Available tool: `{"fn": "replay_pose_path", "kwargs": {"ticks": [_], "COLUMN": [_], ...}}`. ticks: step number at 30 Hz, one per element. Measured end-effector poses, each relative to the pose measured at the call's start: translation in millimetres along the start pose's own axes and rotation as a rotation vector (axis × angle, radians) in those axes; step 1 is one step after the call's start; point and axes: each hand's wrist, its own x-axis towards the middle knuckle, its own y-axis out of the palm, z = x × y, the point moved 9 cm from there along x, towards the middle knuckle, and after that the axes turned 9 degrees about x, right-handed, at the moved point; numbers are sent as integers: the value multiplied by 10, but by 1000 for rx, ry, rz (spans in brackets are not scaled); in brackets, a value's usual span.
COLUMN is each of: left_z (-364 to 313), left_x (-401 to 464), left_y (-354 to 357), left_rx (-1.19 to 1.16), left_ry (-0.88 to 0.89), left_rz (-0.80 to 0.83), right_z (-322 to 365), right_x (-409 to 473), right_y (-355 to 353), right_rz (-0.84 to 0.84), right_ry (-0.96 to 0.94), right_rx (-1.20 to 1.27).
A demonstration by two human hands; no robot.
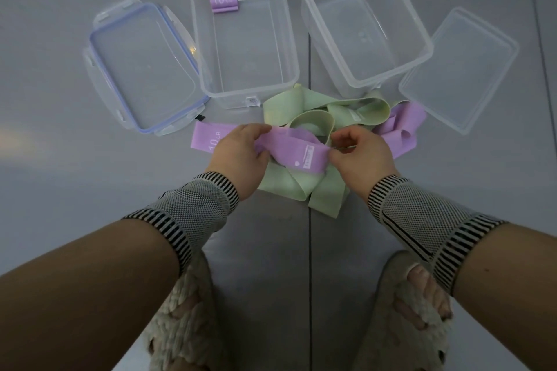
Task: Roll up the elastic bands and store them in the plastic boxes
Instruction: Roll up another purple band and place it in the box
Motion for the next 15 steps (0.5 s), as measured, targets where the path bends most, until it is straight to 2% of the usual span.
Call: {"fn": "replay_pose_path", "kwargs": {"ticks": [6, 11, 15], "left_z": [13, 35, -15], "left_x": [-1, -2, -18], "left_y": [1, -69, -115], "left_rx": [6, -23, -43], "left_ry": [-8, -27, -11], "left_rz": [21, -34, -69], "right_z": [124, 182, 220], "right_x": [-37, -71, -90], "right_y": [103, 11, -19], "right_rz": [65, 40, 26], "right_ry": [-92, -77, -125], "right_rx": [-231, -184, -251]}}
